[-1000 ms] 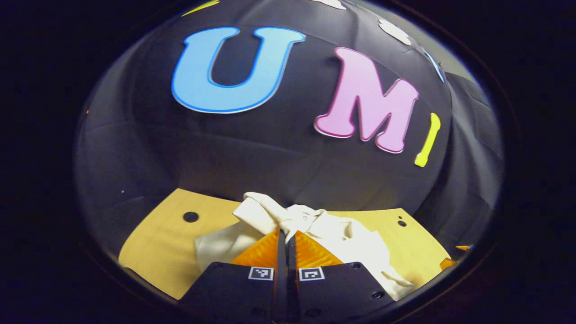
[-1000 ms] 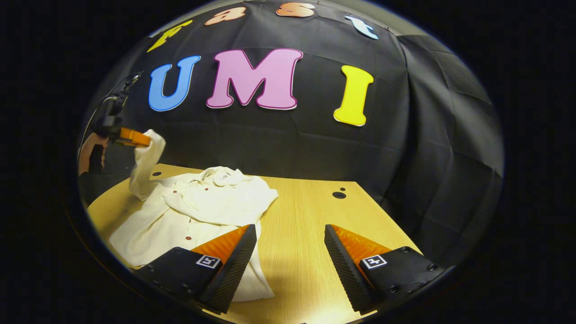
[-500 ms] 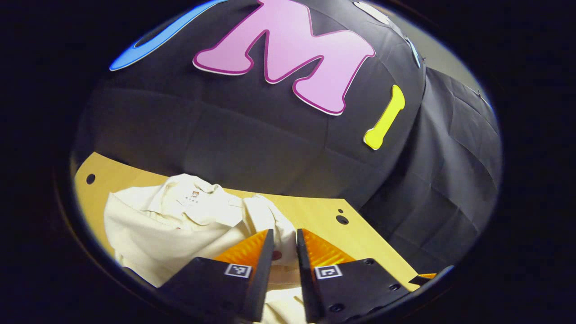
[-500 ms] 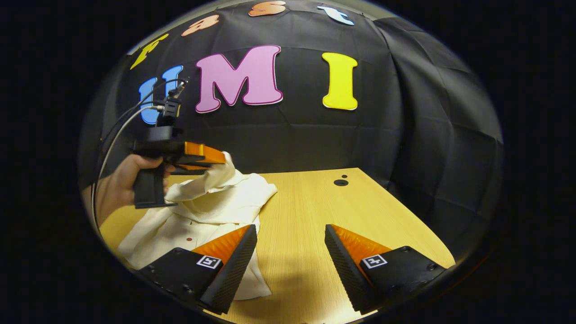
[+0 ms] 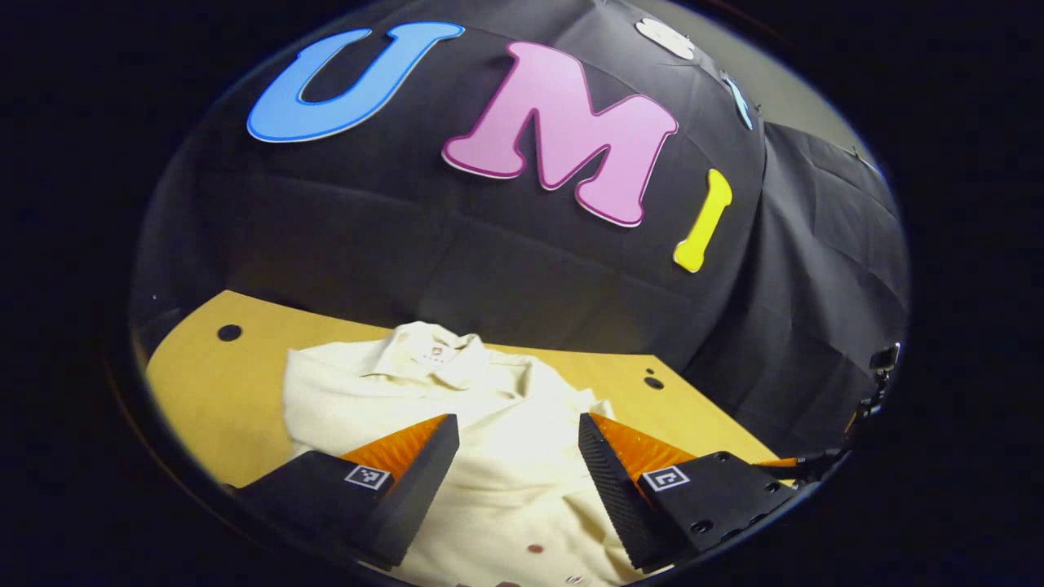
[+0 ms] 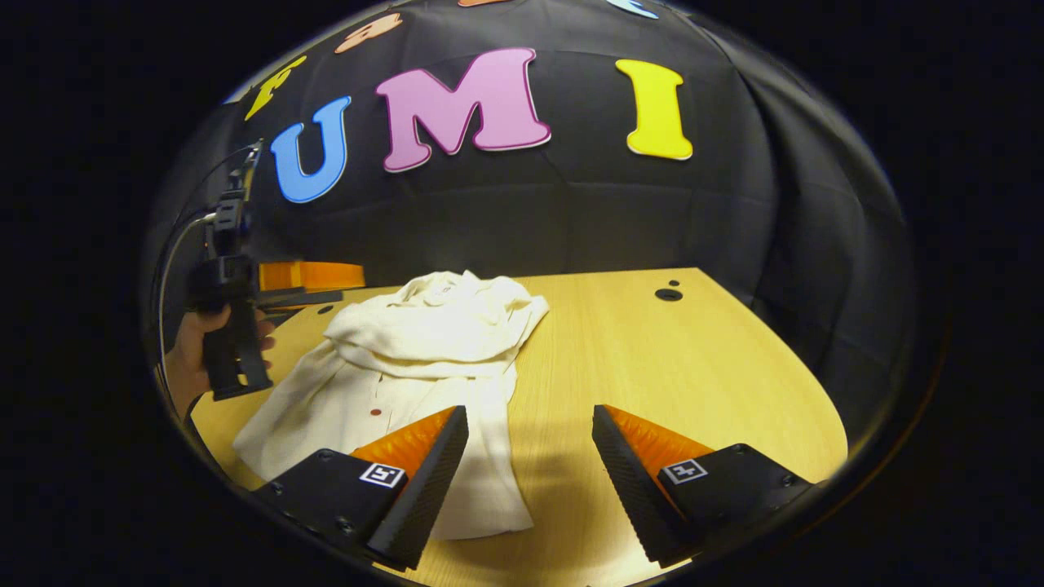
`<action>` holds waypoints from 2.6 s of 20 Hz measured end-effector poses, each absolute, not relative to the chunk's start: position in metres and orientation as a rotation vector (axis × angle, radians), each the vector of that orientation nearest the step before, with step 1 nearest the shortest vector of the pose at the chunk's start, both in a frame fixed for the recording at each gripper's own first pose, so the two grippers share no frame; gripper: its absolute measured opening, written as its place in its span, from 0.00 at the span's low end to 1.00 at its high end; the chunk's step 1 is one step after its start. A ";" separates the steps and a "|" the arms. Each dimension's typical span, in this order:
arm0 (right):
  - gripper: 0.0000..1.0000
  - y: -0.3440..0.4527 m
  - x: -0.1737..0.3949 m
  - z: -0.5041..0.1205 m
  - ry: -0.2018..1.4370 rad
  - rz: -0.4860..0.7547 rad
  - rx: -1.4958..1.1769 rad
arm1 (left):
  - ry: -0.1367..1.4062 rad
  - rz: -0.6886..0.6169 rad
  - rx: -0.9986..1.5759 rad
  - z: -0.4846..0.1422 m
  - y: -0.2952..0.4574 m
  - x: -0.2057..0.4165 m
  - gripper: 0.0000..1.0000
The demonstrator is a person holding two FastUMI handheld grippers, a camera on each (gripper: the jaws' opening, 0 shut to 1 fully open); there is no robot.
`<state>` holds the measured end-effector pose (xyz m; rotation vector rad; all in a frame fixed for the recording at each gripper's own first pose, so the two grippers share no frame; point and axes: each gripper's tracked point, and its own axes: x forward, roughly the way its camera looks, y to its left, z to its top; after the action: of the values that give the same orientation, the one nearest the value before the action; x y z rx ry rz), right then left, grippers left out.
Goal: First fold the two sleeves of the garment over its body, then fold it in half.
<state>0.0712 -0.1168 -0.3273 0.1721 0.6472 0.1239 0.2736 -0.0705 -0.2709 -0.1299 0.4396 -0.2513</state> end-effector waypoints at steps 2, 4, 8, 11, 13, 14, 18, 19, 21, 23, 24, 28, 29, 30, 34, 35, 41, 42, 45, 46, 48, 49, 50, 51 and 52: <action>0.98 -0.107 0.056 -0.342 0.715 0.159 0.169 | 0.538 -0.192 -0.029 -0.300 -0.015 0.226 0.96; 0.98 -0.114 0.041 -0.352 0.773 0.149 0.130 | 0.627 -0.128 0.020 -0.317 0.035 0.174 0.96; 0.97 -0.116 0.016 -0.374 0.915 0.085 0.195 | 0.794 0.006 0.000 -0.348 0.074 0.082 0.95; 0.94 -0.112 0.013 -0.385 0.967 0.054 0.212 | 0.928 0.086 -0.083 -0.379 0.067 0.033 0.94; 0.84 -0.106 0.014 -0.388 0.979 0.059 0.210 | 0.929 0.145 -0.086 -0.381 0.064 0.021 0.93; 0.84 -0.102 0.012 -0.391 0.990 0.065 0.204 | 0.923 0.143 -0.084 -0.382 0.061 0.025 0.94; 0.63 -0.100 0.010 -0.398 1.005 0.077 0.087 | 0.975 0.117 -0.038 -0.394 0.043 0.027 0.63; 0.55 -0.098 0.013 -0.399 1.001 0.088 0.070 | 0.980 0.097 -0.028 -0.395 0.039 0.028 0.60; 0.43 -0.090 0.011 -0.398 1.005 0.104 0.073 | 0.969 0.082 -0.044 -0.392 0.031 0.028 0.29; 0.23 -0.085 0.010 -0.398 1.005 0.107 0.095 | 0.966 0.056 -0.072 -0.392 0.027 0.028 0.12; 0.15 -0.084 0.011 -0.397 0.997 0.114 0.093 | 0.965 0.051 -0.100 -0.392 0.026 0.029 0.09; 0.05 -0.089 0.016 -0.390 0.979 0.067 0.133 | 0.931 -0.029 -0.195 -0.377 0.014 0.036 0.07; 0.05 -0.095 0.029 -0.378 0.919 0.028 0.147 | 0.901 -0.038 -0.149 -0.368 0.017 0.045 0.07; 0.05 -0.096 0.039 -0.362 0.866 0.007 0.166 | 0.863 -0.037 -0.098 -0.357 0.022 0.057 0.07; 0.05 -0.083 0.103 -0.308 0.731 0.018 0.208 | 0.693 -0.098 -0.011 -0.297 0.020 0.132 0.06; 0.05 -0.080 0.125 -0.295 0.701 0.021 0.227 | 0.629 -0.109 0.030 -0.277 0.023 0.158 0.06; 0.05 -0.071 0.244 -0.234 0.497 -0.008 0.305 | 0.377 -0.171 0.022 -0.207 0.017 0.288 0.06; 0.05 -0.070 0.260 -0.227 0.482 -0.009 0.301 | 0.353 -0.171 0.033 -0.203 0.020 0.308 0.06; 0.05 -0.066 0.312 -0.213 0.407 -0.024 0.284 | 0.285 -0.149 0.015 -0.196 0.031 0.366 0.06; 0.05 -0.066 0.328 -0.212 0.385 -0.036 0.268 | 0.272 -0.138 0.008 -0.197 0.034 0.383 0.06; 0.05 -0.069 0.356 -0.222 0.386 -0.052 0.214 | 0.261 -0.113 0.004 -0.207 0.044 0.414 0.06; 0.05 -0.071 0.373 -0.228 0.388 -0.057 0.177 | 0.261 -0.105 0.008 -0.214 0.050 0.427 0.06; 0.04 -0.076 0.388 -0.233 0.379 -0.068 0.139 | 0.248 -0.101 0.021 -0.219 0.057 0.441 0.06; 0.05 -0.078 0.404 -0.242 0.385 -0.070 0.122 | 0.244 -0.113 0.044 -0.227 0.059 0.455 0.06; 0.05 -0.078 0.418 -0.250 0.379 -0.068 0.112 | 0.249 -0.122 0.077 -0.237 0.063 0.466 0.06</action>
<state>0.4177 -0.0780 -0.2505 0.1122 0.3790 -0.0676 0.4662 0.0634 -0.2370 0.0775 0.2492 -0.1223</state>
